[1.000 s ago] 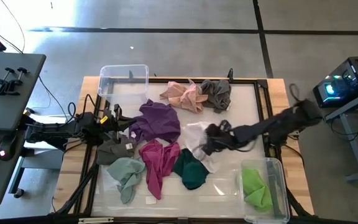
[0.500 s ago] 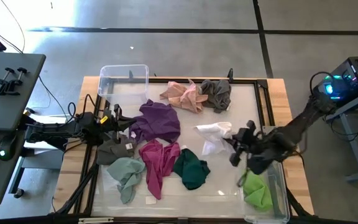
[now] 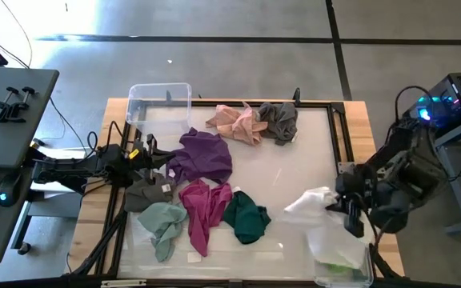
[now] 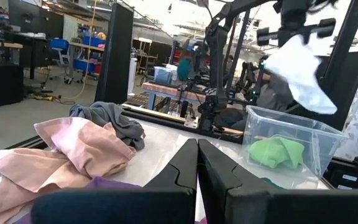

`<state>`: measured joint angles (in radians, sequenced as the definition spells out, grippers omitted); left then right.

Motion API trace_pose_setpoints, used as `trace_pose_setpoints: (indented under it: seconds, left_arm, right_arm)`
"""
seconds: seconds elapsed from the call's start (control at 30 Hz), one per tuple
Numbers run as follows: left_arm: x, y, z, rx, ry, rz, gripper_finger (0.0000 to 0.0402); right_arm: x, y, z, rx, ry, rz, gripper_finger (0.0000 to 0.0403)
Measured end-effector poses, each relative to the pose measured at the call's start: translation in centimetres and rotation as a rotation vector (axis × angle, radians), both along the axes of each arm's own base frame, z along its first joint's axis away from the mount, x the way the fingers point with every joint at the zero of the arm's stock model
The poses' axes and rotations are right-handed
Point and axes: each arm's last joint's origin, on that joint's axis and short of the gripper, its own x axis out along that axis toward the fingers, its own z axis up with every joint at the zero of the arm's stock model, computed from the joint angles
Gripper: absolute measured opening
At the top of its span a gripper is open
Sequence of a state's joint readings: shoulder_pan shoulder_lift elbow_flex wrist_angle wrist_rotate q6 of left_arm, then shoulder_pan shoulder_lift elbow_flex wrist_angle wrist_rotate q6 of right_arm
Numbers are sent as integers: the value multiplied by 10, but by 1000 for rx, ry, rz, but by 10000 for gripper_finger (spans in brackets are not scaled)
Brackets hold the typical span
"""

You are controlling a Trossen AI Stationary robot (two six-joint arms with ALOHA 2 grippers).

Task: Sort microfiber towel by color & place in baskets
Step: Put the white towel into the bottom transparent bin

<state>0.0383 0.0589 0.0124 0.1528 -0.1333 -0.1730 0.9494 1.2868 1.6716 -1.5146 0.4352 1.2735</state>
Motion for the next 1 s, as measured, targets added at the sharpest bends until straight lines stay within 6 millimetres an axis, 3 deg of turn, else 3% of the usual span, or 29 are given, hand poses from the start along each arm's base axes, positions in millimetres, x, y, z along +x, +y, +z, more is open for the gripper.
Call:
trace_pose_setpoints:
  seconds: [0.1, 0.3, 0.47, 0.63, 0.83, 1.0]
  left_arm:
    - [0, 0, 0, 0, 0, 0, 0]
    - [0, 0, 0, 0, -1, 0, 0]
    - [0, 0, 0, 0, -1, 1, 0]
    - [0, 0, 0, 0, -1, 1, 0]
    - [0, 0, 0, 0, -2, 1, 0]
    - [0, 0, 0, 0, -2, 1, 0]
  right_arm:
    - [-4, 7, -23, 4, 139, -103, 8]
    - [-4, 27, -80, 38, 386, -105, 11]
    - [-14, 30, -120, 52, 604, -189, 12]
    - [-10, 38, -152, 121, 614, -162, 13]
    - [-3, 36, -176, 133, 562, -172, 18]
    - [4, 32, -188, 155, 536, -193, 57]
